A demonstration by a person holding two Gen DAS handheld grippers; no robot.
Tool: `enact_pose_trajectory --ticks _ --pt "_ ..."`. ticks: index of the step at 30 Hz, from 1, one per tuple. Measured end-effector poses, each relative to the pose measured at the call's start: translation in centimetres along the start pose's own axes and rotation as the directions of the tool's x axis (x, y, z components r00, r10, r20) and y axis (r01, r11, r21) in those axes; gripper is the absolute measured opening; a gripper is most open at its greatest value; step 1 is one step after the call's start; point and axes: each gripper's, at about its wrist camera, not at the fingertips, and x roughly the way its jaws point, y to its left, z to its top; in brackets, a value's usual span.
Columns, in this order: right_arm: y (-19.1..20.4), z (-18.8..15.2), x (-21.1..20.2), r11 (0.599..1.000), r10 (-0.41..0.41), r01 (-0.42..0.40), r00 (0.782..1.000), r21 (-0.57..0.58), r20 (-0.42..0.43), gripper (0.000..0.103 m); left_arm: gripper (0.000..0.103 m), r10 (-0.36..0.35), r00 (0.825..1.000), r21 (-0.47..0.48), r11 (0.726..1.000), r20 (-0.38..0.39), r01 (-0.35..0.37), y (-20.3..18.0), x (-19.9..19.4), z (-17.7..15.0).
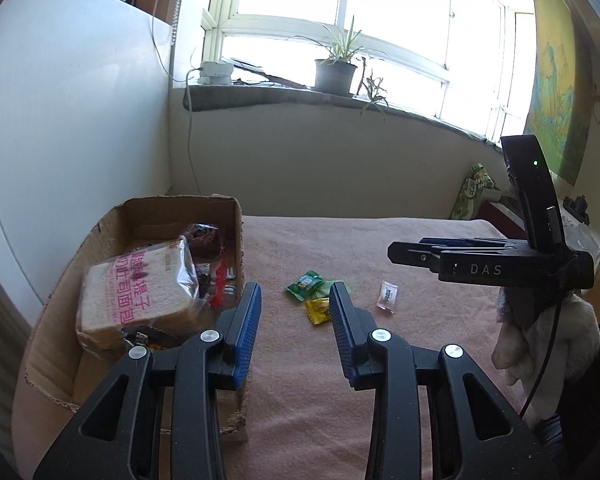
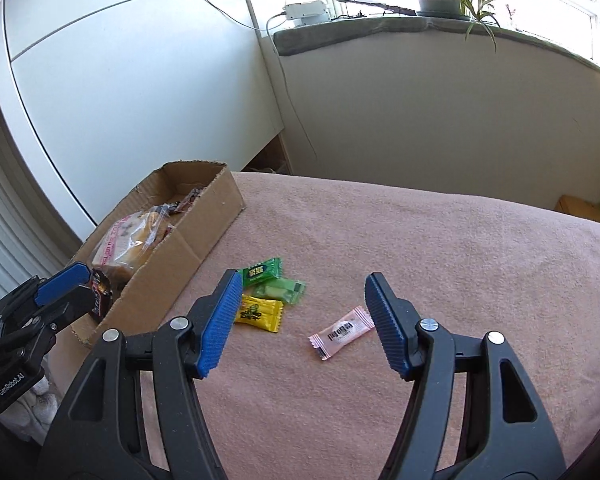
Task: Organize snacks
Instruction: 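Move both grippers back over the remaining wrapped candies, then grasp the yellow candy with the left gripper while the right grasps the pink candy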
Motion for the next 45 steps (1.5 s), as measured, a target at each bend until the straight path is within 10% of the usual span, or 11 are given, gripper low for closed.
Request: enact_pose_trajectory --ticks 9,32,45 --pt "-2.4 -1.2 3.7 0.999 -0.042 0.044 0.991 0.006 -0.125 0.066 0.034 -0.109 0.981 -0.008 0.994 -0.164 0.109 -3.4 5.2 -0.9" --pt "-2.9 -2.0 5.2 0.987 -0.124 0.1 0.97 -0.123 -0.208 0.036 0.055 -0.003 0.957 0.032 0.999 -0.291 0.013 -3.8 11.6 -0.9" --pt "-3.1 -2.1 4.9 0.988 -0.115 0.092 0.973 -0.122 -0.201 0.036 0.059 0.031 0.945 0.069 0.998 -0.326 -0.009 -3.6 14.1 -0.3"
